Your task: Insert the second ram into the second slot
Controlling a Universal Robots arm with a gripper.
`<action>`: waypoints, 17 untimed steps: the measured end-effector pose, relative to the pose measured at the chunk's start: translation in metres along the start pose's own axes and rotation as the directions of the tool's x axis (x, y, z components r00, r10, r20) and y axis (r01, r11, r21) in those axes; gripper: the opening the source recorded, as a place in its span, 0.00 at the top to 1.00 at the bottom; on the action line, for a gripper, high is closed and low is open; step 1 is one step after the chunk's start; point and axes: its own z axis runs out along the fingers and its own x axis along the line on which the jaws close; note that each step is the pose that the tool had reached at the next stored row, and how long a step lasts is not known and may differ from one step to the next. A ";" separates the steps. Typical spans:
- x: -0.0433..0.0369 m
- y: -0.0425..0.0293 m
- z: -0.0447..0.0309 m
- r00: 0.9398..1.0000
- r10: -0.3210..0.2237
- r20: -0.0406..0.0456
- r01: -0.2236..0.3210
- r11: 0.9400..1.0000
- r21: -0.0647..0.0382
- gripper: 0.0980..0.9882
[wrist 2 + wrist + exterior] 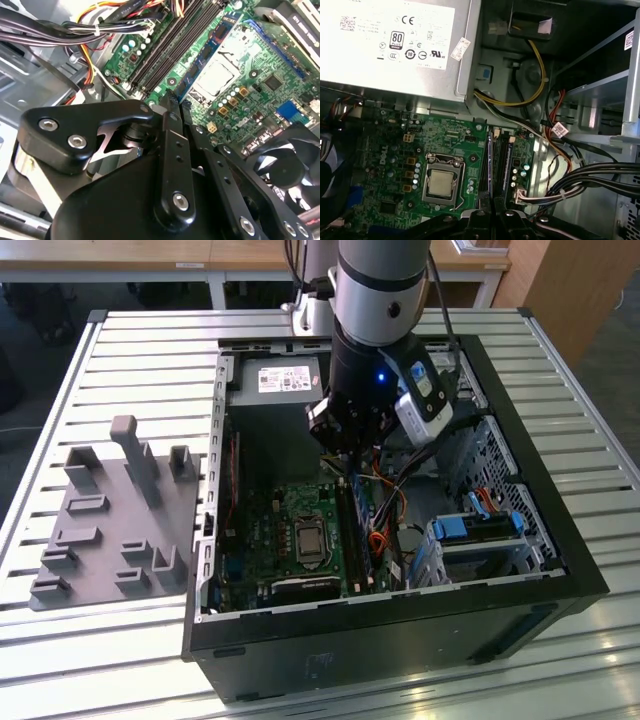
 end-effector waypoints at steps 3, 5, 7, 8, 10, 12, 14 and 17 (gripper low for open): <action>0.0002 -0.0001 0.0028 1.000 0.001 0.000 -0.001 1.000 0.000 0.96; 0.0002 -0.0002 0.0045 1.000 0.002 0.000 -0.002 1.000 0.000 0.96; 0.0002 -0.0004 0.0067 1.000 0.007 0.001 -0.007 1.000 0.000 0.96; 0.0002 -0.0004 0.0083 1.000 0.021 0.001 -0.021 1.000 0.001 0.96; 0.0003 -0.0006 0.0114 0.998 0.056 0.003 -0.056 0.998 0.001 0.96; 0.0004 -0.0007 0.0150 0.996 0.089 0.004 -0.089 0.996 0.002 0.96; 0.0005 -0.0010 0.0185 0.994 0.106 0.005 -0.106 0.994 0.002 0.96; 0.0009 -0.0032 0.0236 0.992 0.124 0.005 -0.124 0.992 0.002 0.96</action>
